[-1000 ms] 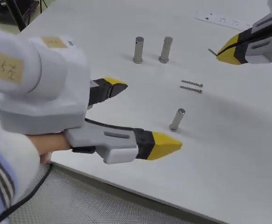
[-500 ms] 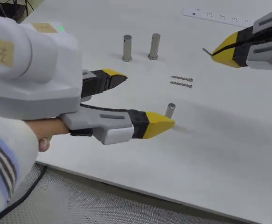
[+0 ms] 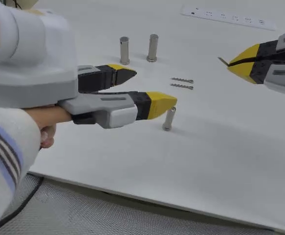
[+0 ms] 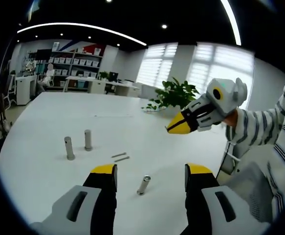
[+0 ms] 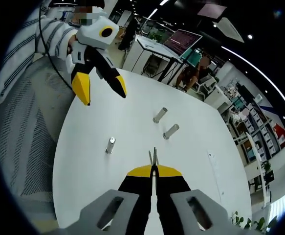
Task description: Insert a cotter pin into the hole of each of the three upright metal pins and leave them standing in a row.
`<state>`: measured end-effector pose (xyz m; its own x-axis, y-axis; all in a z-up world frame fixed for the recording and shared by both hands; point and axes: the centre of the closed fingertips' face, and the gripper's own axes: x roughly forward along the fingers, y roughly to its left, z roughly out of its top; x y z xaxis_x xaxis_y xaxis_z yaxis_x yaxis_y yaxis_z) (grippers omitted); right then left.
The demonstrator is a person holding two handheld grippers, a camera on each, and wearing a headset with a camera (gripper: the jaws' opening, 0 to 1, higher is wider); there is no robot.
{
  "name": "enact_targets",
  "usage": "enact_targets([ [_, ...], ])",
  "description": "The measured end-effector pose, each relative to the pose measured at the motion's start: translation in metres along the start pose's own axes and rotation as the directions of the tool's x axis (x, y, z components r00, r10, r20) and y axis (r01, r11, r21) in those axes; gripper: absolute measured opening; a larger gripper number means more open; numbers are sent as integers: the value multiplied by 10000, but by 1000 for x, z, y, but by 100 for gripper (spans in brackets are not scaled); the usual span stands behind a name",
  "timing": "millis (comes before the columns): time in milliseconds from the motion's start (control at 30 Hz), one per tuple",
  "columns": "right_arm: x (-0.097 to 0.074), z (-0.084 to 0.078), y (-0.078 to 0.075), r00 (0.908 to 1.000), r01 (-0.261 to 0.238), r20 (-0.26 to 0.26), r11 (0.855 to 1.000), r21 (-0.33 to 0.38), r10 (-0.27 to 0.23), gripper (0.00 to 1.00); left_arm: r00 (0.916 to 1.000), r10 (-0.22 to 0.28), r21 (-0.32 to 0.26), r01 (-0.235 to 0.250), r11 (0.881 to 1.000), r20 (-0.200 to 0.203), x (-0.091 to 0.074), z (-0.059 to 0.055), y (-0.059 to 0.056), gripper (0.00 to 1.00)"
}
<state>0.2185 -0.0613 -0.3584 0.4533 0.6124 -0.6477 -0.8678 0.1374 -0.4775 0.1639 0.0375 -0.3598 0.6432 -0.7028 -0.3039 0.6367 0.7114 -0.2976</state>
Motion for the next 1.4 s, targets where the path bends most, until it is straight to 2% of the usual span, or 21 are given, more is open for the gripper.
enact_targets([
  [233, -7, -1, 12, 9998, 173, -65, 9998, 59, -173, 0, 9992, -388, -196, 387, 9991, -41, 5, 1, -5, 46],
  [400, -4, -3, 30, 9996, -181, -217, 9998, -55, 180, 0, 9964, -850, -552, 850, 9948, 26, 10, 5, -10, 35],
  [667, -1, 7, 51, 9987, -506, -120, 9979, -404, 502, 0, 9893, -1442, -930, 1415, 9856, -238, 18, 3, -18, 28],
  [933, 3, 23, 63, 9977, -657, 158, 9967, -481, 666, 0, 9799, -1945, -1188, 1881, 9749, -448, 26, -2, -29, 19],
  [1133, 5, 28, 65, 9977, -606, 265, 9958, -692, 625, 0, 9734, -2203, -1248, 2113, 9694, -629, 29, -6, -37, 14],
  [1400, 9, 37, 72, 9973, -647, 278, 9918, -1101, 681, 0, 9708, -2317, -1318, 2221, 9661, -626, 30, -7, -40, 7],
])
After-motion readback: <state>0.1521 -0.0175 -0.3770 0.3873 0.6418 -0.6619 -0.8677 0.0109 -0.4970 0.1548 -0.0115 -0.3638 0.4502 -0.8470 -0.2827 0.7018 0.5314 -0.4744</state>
